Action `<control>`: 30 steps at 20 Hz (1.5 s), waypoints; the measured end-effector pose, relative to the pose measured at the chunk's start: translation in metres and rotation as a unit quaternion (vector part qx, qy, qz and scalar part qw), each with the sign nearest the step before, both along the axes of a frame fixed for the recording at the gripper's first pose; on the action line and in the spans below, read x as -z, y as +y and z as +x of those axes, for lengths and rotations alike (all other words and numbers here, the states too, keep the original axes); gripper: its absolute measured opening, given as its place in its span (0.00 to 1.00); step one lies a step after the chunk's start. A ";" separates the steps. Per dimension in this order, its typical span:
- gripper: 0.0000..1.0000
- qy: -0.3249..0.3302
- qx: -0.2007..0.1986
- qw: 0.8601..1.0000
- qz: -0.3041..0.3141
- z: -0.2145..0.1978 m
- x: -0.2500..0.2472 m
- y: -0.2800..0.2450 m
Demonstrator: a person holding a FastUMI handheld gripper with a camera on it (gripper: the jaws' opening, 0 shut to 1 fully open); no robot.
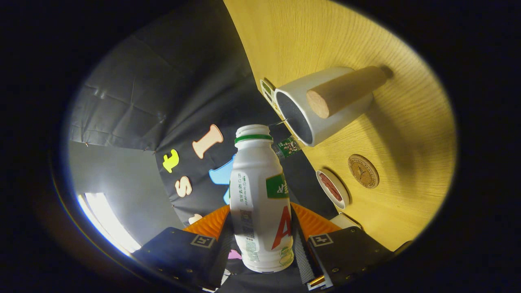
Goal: Take the bottle from table, then pour the juice into the cup, finally place the bottle on the coaster
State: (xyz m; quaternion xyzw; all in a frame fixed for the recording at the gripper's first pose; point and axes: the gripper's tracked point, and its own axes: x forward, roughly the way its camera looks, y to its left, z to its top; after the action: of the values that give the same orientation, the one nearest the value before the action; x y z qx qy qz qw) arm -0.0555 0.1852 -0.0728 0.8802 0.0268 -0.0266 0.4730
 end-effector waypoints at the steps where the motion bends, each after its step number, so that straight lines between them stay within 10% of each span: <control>1: 0.69 0.001 0.002 1.000 0.002 0.000 0.000 -0.001; 30: 0.70 0.052 0.056 0.991 0.109 0.008 0.011 -0.023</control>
State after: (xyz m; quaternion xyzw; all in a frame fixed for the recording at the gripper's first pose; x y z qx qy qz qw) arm -0.0476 0.1627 -0.0843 0.9240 0.0051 -0.0954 0.3702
